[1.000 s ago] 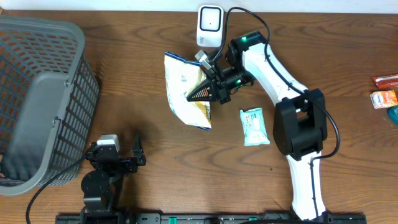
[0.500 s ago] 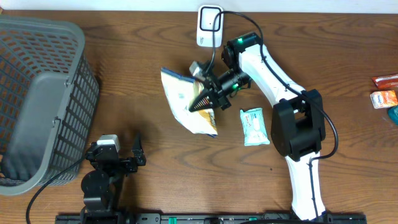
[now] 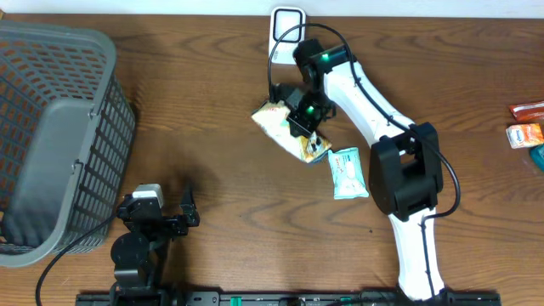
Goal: Scan the item barcode
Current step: 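Lift the white snack bag and hold it at the scanner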
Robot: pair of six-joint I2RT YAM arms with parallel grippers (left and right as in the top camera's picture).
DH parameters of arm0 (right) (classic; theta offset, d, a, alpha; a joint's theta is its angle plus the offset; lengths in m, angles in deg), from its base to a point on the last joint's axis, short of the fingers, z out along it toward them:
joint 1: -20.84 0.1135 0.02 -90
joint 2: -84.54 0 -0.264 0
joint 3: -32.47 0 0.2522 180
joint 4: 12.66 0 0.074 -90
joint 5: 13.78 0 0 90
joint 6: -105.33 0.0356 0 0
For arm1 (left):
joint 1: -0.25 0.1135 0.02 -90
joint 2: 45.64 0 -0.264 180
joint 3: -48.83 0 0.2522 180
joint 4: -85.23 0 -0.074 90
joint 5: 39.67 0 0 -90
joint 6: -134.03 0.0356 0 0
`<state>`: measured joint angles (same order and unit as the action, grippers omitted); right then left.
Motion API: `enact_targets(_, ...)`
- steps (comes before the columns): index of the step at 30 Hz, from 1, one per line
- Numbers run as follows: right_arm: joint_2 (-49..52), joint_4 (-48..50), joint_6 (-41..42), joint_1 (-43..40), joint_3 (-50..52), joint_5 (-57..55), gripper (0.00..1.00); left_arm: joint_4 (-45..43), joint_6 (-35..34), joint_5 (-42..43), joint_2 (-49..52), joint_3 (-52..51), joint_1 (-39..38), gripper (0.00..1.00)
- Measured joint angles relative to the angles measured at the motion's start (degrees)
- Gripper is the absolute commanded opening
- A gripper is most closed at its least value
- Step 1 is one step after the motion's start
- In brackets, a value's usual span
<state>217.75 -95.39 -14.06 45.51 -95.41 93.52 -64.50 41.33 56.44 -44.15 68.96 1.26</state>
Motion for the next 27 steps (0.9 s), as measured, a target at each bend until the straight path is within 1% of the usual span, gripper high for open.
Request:
enact_targets(2, -0.1, 3.4, 4.5, 0.8, 0.0, -6.3, 0.01, 0.0, 0.0, 0.0, 0.0, 0.0, 0.0, 0.98)
enact_targets(5, -0.2, 7.5, 8.5, 2.1, 0.0, -15.2, 0.01, 0.0, 0.0, 0.0, 0.0, 0.0, 0.0, 0.98)
enact_targets(8, -0.2, 11.4, 10.5, 3.4, 0.0, -23.3, 0.01, 0.0, 0.0, 0.0, 0.0, 0.0, 0.0, 0.98)
enact_targets(14, -0.2, 18.6, 12.7, 5.0, 0.0, -33.6, 0.01, 0.0, 0.0, 0.0, 0.0, 0.0, 0.0, 0.98)
enact_targets(22, -0.2, 29.4, 12.6, 4.3, 0.0, -39.4, 0.01, 0.0, 0.0, 0.0, 0.0, 0.0, 0.0, 0.98)
enact_targets(27, -0.2, 35.2, 10.3, 3.1, 0.0, -40.9, 0.01, 0.0, 0.0, 0.0, 0.0, 0.0, 0.0, 0.98)
